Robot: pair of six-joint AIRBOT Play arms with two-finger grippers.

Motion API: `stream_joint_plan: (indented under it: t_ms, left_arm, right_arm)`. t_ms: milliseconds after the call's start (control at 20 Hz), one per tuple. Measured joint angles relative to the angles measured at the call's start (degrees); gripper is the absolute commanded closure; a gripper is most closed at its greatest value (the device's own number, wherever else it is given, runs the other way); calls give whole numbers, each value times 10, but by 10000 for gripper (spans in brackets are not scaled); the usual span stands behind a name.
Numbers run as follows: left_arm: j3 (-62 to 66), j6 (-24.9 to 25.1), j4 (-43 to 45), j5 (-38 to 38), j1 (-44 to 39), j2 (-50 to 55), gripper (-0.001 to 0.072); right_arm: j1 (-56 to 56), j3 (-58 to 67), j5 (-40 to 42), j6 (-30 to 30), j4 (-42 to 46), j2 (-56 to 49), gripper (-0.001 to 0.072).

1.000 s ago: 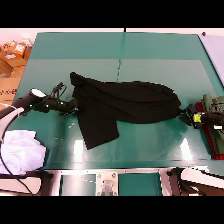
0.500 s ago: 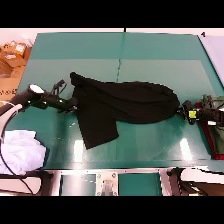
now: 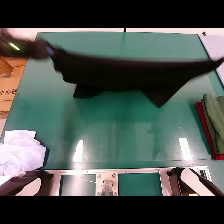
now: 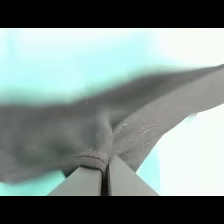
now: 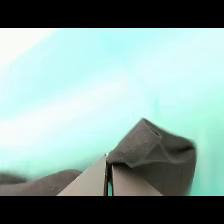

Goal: Fold the shirts.

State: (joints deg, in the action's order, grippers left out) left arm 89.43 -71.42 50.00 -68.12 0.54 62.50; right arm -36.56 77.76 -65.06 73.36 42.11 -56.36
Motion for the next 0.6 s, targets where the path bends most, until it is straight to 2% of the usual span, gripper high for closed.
stream_joint_plan:
  t_ms: [350,600]
  left_arm:
    - [250,10,3,36,0,-137,678]
    - [272,-12,36,42,0,-155,678]
  right_arm:
    - [0,197,105,56,-3,143,698]
    - [0,232,126,94,27,152,698]
